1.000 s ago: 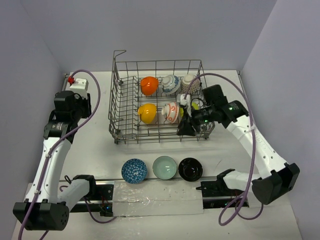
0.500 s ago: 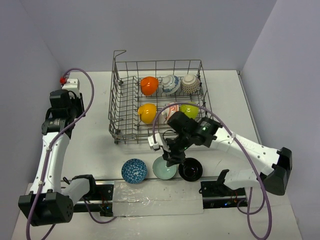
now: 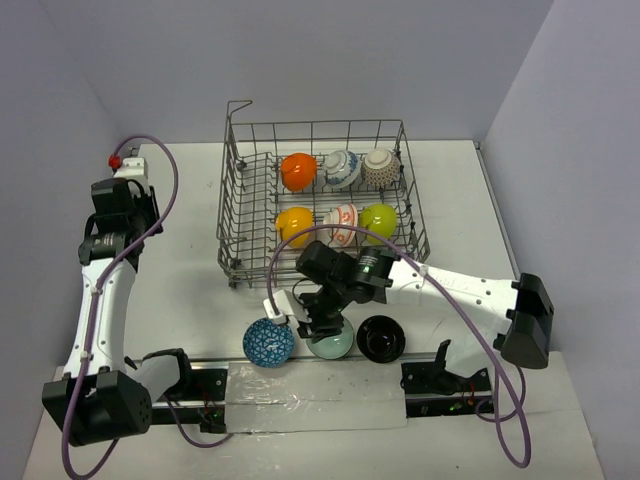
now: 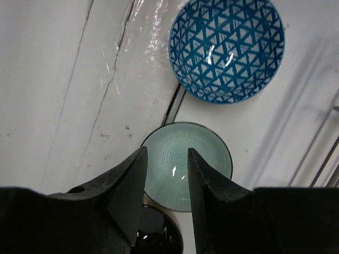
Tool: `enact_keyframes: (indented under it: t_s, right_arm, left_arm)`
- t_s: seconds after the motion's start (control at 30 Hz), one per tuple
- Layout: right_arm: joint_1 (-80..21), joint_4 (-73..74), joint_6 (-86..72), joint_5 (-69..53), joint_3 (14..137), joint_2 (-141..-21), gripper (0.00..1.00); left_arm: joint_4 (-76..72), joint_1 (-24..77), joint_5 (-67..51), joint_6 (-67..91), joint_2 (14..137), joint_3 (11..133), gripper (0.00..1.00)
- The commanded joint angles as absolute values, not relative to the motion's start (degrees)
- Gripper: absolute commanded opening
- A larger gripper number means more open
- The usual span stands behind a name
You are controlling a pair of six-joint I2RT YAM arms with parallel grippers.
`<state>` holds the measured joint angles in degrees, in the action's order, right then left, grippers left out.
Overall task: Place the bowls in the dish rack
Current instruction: Pick up the bowl from the corner of the board.
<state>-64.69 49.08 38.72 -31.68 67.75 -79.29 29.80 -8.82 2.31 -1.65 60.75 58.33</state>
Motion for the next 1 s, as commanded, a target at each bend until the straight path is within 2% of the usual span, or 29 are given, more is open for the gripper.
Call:
enact_keyframes:
  t_s: [0.0,0.6,0.97]
  right_arm:
    - [-67.14,46.5,40.69,-30.15,72.5,-81.38,0.44]
    - [-74.53,42.71,40.08,-32.43,74.71,-91.13,0.41]
    - [-75.23,42.8,39.99,-33.05,77.87,-97.73,0.39]
  left_arm:
    - [28.83,-9.23,1.14,-0.53,61.52,60.73,0.37]
    - [29.0,-9.49,-0.69,-0.79,62.05,60.56,0.38]
    - [29.09,-9.49,-1.49,-0.53,61.61,60.47,0.38]
